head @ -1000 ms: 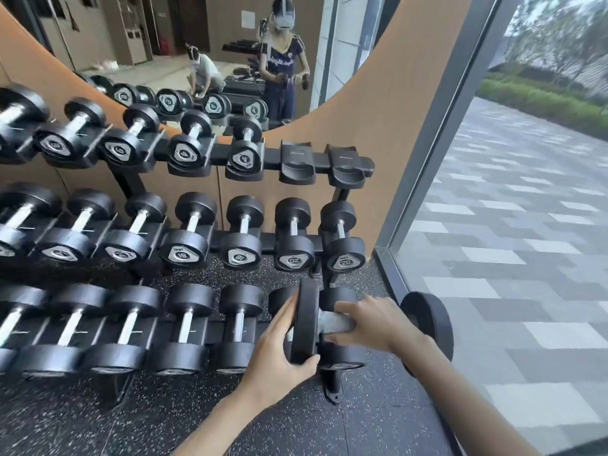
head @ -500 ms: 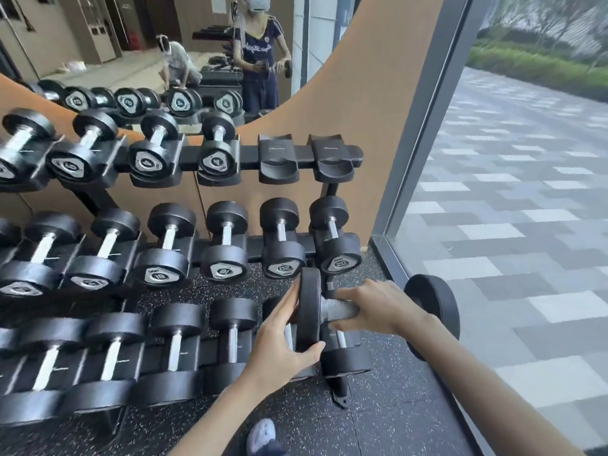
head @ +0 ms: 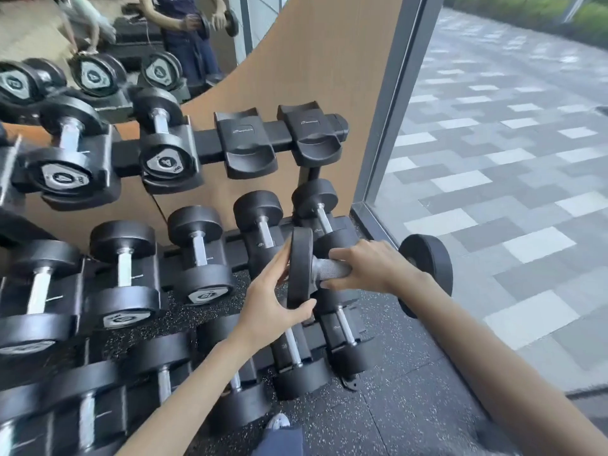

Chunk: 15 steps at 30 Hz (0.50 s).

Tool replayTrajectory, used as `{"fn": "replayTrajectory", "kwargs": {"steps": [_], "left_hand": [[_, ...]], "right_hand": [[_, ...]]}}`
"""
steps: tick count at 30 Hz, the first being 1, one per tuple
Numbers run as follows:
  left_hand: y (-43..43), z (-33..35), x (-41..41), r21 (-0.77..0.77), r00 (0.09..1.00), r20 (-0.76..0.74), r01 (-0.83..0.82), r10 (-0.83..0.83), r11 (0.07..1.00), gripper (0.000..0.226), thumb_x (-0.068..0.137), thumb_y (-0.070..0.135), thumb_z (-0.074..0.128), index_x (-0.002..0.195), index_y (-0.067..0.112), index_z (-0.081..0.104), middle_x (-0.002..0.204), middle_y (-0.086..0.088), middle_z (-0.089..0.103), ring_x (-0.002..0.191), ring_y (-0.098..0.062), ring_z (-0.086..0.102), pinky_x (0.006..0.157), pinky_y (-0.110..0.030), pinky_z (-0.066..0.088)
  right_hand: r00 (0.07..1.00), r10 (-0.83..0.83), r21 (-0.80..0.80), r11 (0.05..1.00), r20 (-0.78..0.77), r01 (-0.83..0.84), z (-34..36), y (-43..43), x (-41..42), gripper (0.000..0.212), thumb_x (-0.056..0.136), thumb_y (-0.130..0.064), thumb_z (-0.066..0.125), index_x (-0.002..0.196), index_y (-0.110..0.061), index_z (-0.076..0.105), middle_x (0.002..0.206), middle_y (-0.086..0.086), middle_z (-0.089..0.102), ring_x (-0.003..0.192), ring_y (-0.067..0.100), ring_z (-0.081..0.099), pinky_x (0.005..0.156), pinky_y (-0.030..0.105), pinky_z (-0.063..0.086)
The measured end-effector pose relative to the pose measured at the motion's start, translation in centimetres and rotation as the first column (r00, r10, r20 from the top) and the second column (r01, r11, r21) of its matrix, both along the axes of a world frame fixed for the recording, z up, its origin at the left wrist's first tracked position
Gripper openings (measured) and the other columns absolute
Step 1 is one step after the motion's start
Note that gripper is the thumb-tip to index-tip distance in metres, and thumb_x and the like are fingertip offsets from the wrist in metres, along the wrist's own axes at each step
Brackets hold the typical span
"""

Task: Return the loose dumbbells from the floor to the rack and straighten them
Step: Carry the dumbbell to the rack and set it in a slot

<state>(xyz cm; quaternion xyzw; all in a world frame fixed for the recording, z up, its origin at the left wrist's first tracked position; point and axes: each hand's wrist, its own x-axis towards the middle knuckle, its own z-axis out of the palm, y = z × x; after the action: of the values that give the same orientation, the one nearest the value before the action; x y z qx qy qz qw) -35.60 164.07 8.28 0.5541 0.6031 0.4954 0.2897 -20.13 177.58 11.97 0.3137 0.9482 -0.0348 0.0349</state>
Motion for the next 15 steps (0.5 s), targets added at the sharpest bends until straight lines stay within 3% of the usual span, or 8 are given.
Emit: {"fn": "replayTrajectory", "kwargs": {"steps": [5, 11, 15], "left_hand": [[3.1, -0.1, -2.5, 0.006, 0.999, 0.03, 0.034, -0.034, 0.999, 0.09, 0.064, 0.03, 0.069, 0.144, 0.029, 0.027, 0.147, 0.012, 0.039, 0.13, 0.001, 0.042, 0.106, -0.024, 0.039], [7.1, -1.1, -2.9, -0.013, 0.996, 0.03, 0.089, -0.089, 0.996, 0.092, 0.066, 0.013, 0.072, 0.146, 0.017, 0.029, 0.142, 0.009, 0.045, 0.122, 0.007, 0.047, 0.101, -0.015, 0.04], [9.9, -1.6, -2.4, -0.025, 0.994, 0.029, 0.107, -0.106, 0.994, 0.093, 0.064, 0.02, 0.073, 0.145, 0.022, 0.028, 0.143, 0.01, 0.044, 0.122, 0.01, 0.045, 0.1, -0.013, 0.039]], "right_hand": [[0.999, -0.036, -0.017, 0.999, -0.005, 0.036, -0.1, 2.5, -2.1, 0.046, 0.076, -0.065, 0.056, 0.07, -0.026, 0.033, 0.054, -0.005, 0.032, 0.066, 0.03, 0.038, 0.059, 0.033, 0.034], [0.997, -0.077, -0.049, 0.996, -0.017, 0.077, -0.9, 5.7, -2.0, 0.052, 0.075, -0.066, 0.056, 0.073, -0.018, 0.037, 0.055, -0.005, 0.03, 0.065, 0.03, 0.04, 0.06, 0.034, 0.038], [0.997, -0.078, -0.075, 0.994, -0.017, 0.076, -2.0, 8.4, -1.0, 0.052, 0.075, -0.067, 0.055, 0.074, -0.019, 0.036, 0.053, -0.004, 0.031, 0.064, 0.031, 0.039, 0.062, 0.035, 0.041]]}}
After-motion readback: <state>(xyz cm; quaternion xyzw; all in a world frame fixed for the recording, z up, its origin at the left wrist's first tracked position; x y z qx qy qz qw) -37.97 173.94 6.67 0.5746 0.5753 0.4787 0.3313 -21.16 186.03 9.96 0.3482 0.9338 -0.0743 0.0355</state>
